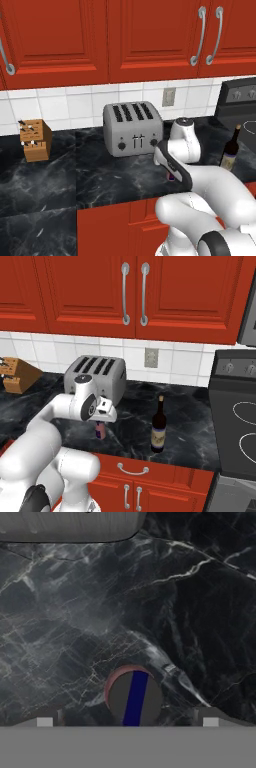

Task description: There is a wine glass and glass cup on the dining counter. Place the wine bottle next to the wine glass and the juice bottle next to the glass cup.

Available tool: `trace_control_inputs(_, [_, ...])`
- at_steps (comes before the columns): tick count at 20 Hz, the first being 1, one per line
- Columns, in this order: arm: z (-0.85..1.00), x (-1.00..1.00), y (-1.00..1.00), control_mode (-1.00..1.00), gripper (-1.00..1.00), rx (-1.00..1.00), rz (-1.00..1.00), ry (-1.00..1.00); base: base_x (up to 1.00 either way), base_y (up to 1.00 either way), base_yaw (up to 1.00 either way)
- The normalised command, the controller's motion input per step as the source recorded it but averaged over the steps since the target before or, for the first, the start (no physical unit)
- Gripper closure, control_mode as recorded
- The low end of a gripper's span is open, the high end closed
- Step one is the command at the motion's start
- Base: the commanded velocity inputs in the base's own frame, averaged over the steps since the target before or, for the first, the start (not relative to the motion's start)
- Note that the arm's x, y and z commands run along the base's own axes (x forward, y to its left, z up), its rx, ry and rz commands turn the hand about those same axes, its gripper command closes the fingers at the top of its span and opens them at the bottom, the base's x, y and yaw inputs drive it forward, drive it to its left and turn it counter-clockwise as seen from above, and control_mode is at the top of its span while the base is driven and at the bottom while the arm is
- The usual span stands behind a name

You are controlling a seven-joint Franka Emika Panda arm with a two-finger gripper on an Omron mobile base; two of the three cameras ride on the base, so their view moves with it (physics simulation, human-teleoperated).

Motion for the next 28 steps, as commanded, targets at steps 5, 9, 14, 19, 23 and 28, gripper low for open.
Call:
trace_control_inputs(5, [-0.13,0.04,0.0,-1.0,-1.0,0.0,0.0,0.0,0.0,0.0,0.0])
trace_control_inputs(9, [-0.06,0.1,-0.01,-1.0,-1.0,0.0,0.0,0.0,0.0,0.0,0.0])
trace_control_inputs(14, [-0.01,0.07,0.0,-1.0,-1.0,0.0,0.0,0.0,0.0,0.0,0.0])
trace_control_inputs(19, [0.0,0.05,-0.03,-1.0,-1.0,0.0,0.0,0.0,0.0,0.0,0.0])
trace_control_inputs(23, [0.0,0.0,-0.06,-1.0,-1.0,0.0,0.0,0.0,0.0,0.0,0.0])
trace_control_inputs(28, [0.0,0.0,-0.09,-1.0,-1.0,0.0,0.0,0.0,0.0,0.0,0.0])
